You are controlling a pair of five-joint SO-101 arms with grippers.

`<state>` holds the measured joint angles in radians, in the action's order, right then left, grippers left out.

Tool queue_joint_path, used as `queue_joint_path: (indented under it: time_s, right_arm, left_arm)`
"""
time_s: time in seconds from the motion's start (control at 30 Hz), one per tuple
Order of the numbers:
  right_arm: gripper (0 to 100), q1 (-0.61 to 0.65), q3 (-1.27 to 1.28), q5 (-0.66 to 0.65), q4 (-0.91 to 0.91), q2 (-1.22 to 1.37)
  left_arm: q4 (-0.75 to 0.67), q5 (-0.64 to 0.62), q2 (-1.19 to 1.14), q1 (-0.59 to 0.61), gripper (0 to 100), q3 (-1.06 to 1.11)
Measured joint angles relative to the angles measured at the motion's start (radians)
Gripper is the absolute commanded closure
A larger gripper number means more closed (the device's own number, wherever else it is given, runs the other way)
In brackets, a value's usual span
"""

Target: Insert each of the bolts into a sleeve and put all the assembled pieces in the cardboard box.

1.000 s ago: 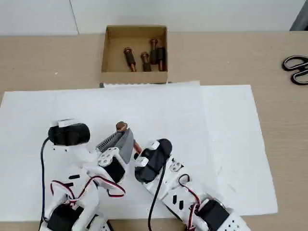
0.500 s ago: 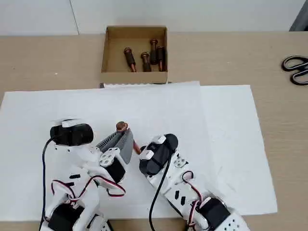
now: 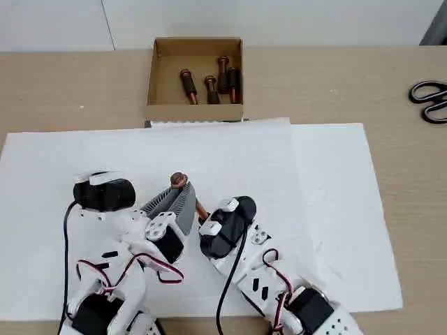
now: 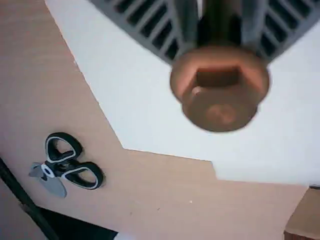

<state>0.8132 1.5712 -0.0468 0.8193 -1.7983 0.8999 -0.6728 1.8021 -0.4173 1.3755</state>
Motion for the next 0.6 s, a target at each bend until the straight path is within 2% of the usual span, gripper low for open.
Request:
queue_joint_path:
  time_s: [0.3,0.6]
  right_arm:
    - [99.7,0.000,-0.002,0.000,-0.002,0.000]
    - [99.7,0.002,-0.005,0.000,-0.008,0.000]
  left_arm:
    - [0.023,0.000,0.000,-0.009,100,0.000]
    - [0.176,0.009,0.002,-0.164,100,0.044]
